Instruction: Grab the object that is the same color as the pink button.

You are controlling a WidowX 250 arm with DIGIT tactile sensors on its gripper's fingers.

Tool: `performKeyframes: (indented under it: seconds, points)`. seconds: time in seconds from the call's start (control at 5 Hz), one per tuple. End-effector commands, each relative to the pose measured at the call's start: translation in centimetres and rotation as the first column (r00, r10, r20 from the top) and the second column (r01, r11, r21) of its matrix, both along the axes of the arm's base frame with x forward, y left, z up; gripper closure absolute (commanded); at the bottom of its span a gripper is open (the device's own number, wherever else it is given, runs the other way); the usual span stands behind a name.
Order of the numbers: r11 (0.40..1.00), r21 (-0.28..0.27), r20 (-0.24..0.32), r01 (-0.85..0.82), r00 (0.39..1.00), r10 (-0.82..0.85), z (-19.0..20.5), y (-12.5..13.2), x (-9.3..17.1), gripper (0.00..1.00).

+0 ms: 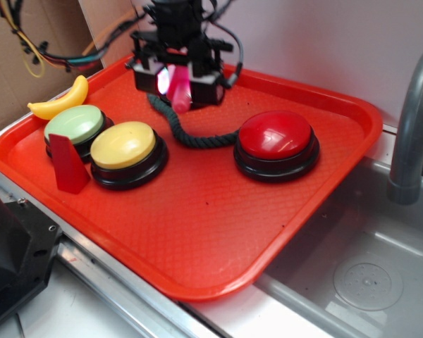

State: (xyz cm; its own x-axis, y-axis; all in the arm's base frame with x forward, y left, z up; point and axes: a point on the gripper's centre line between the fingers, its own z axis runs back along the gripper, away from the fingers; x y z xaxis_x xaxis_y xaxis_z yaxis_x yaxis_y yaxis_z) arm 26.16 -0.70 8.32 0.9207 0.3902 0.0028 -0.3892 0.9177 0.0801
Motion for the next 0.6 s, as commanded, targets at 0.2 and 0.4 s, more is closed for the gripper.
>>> performKeyframes:
  seconds: [0.2,0.4]
  points:
    - [0.975,-0.087,0.091,0.202,0.977,-0.194,7.9,-0.9,-6.1,1.0]
    - [0.973,-0.098,0.05,0.207,0.978,-0.203,8.9,-0.3,-8.2,1.0]
